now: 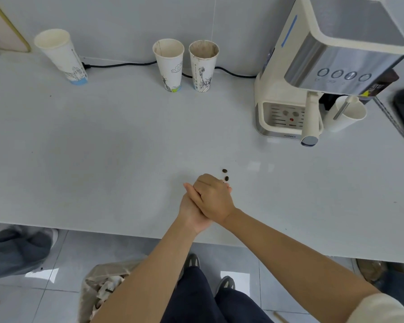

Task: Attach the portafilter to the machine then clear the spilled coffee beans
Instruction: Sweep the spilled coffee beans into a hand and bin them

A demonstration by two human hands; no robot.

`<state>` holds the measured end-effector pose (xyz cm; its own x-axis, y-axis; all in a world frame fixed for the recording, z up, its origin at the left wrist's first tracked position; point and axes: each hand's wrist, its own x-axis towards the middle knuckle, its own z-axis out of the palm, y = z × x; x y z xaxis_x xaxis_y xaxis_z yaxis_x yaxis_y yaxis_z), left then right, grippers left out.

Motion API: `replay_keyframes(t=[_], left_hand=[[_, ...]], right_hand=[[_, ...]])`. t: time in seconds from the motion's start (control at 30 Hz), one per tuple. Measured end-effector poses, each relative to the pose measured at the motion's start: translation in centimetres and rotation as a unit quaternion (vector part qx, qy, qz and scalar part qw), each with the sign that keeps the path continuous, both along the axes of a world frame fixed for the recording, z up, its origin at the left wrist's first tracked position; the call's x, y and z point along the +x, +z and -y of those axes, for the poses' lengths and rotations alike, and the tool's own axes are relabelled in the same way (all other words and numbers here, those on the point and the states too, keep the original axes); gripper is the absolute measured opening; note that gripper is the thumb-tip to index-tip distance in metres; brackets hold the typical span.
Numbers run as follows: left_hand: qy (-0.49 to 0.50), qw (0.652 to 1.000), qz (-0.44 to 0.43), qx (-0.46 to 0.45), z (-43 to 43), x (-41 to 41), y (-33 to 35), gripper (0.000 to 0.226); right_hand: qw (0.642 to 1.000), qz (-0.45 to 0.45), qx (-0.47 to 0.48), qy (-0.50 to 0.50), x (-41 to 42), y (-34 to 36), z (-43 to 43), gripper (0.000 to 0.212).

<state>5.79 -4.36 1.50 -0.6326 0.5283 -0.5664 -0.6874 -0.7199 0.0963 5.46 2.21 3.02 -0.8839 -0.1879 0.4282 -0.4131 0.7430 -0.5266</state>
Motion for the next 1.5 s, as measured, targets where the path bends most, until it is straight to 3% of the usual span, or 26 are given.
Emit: replay_keyframes(t=[0.17,0.27,0.4,0.5,0.63,0.83,0.97,1.17,1.5], left_hand=[[0.001,0.999,-0.012,-0.044,0.4,0.5,0.6,0.044],[-0.009,0.99,0.007,-0.142,0.6,0.8,0.5,0.037],[0.013,0.993,0.014,-0.114,1.5,1.1,-0.2,0.052],[0.011,0.989,0.035,-0.14,2.2,1.0,-0.9,0.051],[0.017,0.989,0.036,-0.145,3.1,1.1,-1.7,0.06],[0.017,0.988,0.036,-0.151,4.2,1.1,-2.0,0.059],[0.016,0.987,0.041,-0.157,4.9,1.1,-2.0,0.058],[0.013,0.988,0.034,-0.149,5.2,0.7,-1.8,0.059],[-0.016,0.989,0.022,-0.147,3.2,-0.3,-2.3,0.058]], right_hand=[[1.0,0.017,-0.012,0.008,0.8,0.3,0.1,0.028],[0.999,0.032,-0.033,0.021,1.1,0.6,-0.8,0.031],[0.997,0.061,-0.031,-0.026,0.2,0.7,-3.3,0.019],[0.993,0.094,0.0,-0.072,-0.7,-0.1,-5.7,0.014],[0.976,0.177,0.067,-0.109,-1.7,-2.0,-7.7,0.031],[0.931,0.282,0.226,-0.046,-3.2,-4.5,-7.7,0.058],[0.933,0.207,0.289,-0.059,-3.9,-6.1,-6.8,0.05],[0.951,0.042,0.302,-0.048,-4.4,-6.0,-5.8,0.029],[0.966,0.03,0.255,-0.021,-4.7,-6.9,-6.3,0.047]])
